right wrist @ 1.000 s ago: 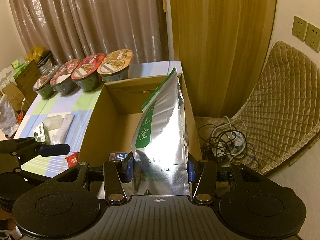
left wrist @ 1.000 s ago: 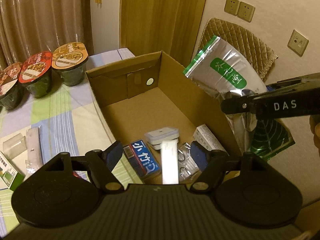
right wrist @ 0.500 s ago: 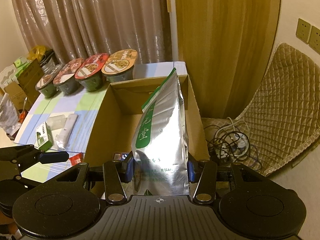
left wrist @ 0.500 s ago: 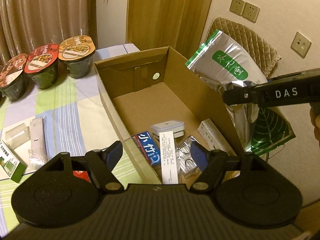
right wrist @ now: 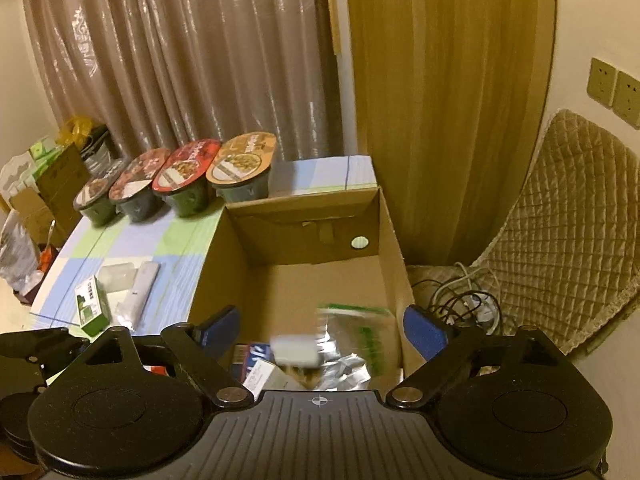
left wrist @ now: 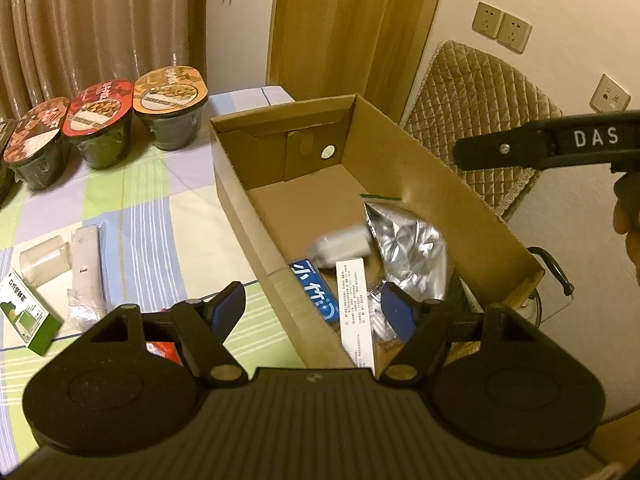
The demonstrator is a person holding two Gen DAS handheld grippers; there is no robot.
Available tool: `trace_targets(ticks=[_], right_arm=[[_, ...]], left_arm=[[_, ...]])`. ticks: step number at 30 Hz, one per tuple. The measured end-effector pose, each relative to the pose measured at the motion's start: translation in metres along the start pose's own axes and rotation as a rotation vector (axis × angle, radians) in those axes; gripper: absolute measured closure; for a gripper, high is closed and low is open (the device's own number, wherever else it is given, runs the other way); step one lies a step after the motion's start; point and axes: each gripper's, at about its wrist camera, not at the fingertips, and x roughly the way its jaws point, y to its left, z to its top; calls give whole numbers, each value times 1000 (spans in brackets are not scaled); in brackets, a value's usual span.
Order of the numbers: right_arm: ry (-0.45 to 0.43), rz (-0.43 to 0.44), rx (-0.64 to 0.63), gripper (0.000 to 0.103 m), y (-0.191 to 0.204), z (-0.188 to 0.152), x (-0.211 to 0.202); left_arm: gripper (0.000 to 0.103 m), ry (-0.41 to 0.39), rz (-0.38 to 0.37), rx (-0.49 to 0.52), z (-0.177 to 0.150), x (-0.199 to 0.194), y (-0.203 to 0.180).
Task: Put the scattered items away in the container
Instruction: 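Lower the foil bag into the cardboard box and open the right tool, then move both tools back over the remaining items on the table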
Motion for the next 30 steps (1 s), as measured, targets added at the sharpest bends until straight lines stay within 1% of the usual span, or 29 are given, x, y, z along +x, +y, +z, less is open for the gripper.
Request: trace_targets(ticks=[8, 14, 23, 30], right_arm=[[28, -2, 18, 9, -2, -11, -3], [27, -3, 17, 9, 2, -12, -10], [23, 16, 22, 9, 16, -24, -32], [20, 37, 35, 9, 34, -36, -55]], left_arm=[[32, 1, -2, -9, -5, -5, 3], [32, -7, 4, -13, -6, -14, 4], [30, -27, 31, -31, -12, -44, 8], [27, -42, 47, -59, -30, -78, 12]])
